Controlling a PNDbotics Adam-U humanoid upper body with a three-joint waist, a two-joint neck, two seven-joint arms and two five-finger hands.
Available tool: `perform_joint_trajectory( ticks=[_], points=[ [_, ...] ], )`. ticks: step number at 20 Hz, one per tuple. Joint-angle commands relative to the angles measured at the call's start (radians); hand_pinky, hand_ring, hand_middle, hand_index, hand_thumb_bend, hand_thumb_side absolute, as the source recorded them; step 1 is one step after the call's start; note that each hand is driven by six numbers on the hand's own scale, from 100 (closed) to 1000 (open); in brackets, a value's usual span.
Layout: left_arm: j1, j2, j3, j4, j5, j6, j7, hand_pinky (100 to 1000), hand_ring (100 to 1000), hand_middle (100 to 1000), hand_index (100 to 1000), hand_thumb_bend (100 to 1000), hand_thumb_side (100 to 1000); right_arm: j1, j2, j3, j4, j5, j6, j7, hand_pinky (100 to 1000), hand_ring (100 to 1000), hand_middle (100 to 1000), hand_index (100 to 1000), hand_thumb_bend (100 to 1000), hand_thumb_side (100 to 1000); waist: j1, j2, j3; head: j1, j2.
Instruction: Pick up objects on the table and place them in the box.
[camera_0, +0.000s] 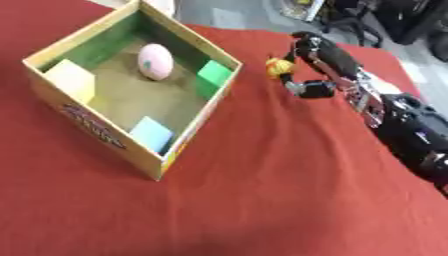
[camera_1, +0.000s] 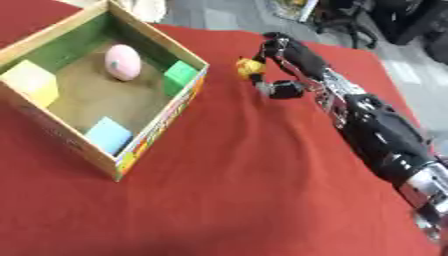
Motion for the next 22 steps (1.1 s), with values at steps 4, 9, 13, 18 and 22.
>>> perform_joint_trajectory(
  ticks=[4, 9, 13, 18, 22],
  points=[
    [0.000, 0.020, 0.015, -0.015, 0.012, 0.003, 0.003, 835, 820, 789, 789, 100, 591, -0.036, -0.080, -0.026, -0.123, -0.284, -0.080, 0.151, 882, 100, 435, 587, 100, 328, 0.015, -0.055, -0.007, -0.001, 0.012],
    [0.004, 0.020, 0.017, -0.015, 0.020, 0.007, 0.002, 835, 820, 789, 789, 100, 590, -0.082, -0.091, -0.023, -0.200, -0.533, -0.080, 0.394, 886, 100, 437, 587, 100, 347, 0.020, -0.065, -0.012, 0.002, 0.019],
    [0.003, 0.017, 0.014, -0.015, 0.029, 0.013, 0.000, 834, 820, 788, 789, 100, 588, -0.154, -0.087, -0.001, -0.231, -0.739, -0.080, 0.609, 895, 100, 437, 585, 100, 373, 0.024, -0.073, -0.015, -0.003, 0.026],
    [-0.009, 0.013, 0.014, -0.015, 0.048, 0.016, -0.005, 832, 819, 786, 789, 100, 585, -0.246, -0.066, 0.031, -0.229, -0.970, -0.080, 0.885, 893, 100, 437, 585, 100, 374, 0.024, -0.081, -0.005, -0.018, 0.032],
    [-0.028, 0.009, 0.015, -0.015, 0.075, 0.019, -0.007, 832, 818, 784, 789, 100, 582, -0.311, -0.041, 0.057, -0.183, -1.097, -0.080, 1.064, 906, 100, 436, 584, 100, 355, 0.021, -0.089, 0.005, -0.037, 0.034]
  ],
)
